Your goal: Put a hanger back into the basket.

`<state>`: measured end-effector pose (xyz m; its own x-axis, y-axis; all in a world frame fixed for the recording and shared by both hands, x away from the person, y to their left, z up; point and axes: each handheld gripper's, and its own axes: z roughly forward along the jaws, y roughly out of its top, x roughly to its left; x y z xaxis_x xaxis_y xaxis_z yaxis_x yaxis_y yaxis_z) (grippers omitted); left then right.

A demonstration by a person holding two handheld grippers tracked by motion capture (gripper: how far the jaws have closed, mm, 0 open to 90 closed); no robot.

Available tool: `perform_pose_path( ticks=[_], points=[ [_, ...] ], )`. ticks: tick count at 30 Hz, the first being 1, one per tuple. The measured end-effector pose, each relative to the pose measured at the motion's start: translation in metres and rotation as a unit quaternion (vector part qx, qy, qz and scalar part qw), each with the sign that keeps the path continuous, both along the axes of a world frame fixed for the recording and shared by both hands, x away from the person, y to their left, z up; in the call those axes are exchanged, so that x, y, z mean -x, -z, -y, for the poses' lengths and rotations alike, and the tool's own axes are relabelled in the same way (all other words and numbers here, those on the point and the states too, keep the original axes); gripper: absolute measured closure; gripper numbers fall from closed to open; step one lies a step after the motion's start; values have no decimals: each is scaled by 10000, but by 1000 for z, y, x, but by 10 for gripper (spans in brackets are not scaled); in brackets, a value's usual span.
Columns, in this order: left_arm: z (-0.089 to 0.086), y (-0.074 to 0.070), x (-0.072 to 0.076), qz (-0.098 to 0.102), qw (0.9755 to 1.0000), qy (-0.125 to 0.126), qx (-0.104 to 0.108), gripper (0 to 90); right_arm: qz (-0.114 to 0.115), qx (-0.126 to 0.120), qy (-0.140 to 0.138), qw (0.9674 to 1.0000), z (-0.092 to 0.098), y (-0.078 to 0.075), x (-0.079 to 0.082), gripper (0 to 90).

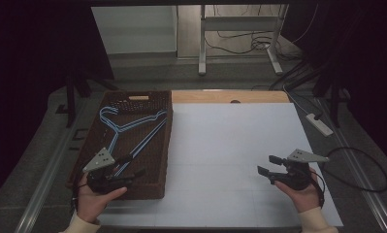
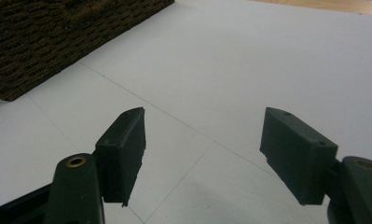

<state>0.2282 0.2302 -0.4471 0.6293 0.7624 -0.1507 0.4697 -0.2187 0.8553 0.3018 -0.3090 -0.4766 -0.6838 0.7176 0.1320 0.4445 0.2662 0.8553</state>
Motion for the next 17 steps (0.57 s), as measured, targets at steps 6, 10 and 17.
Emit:
perform_pose_path(
  ticks=[6,10,17],
  points=[
    [1,1,-1,-4,10000,28,-25,325,10,-2,-11,10000,1,1,2,314],
    [2,2,-1,0,10000,47,-36,323,27,2,-16,10000,1,1,2,314],
    [3,2,-1,36,10000,60,-49,323,71,11,-30,10000,2,1,3,305]
  ],
)
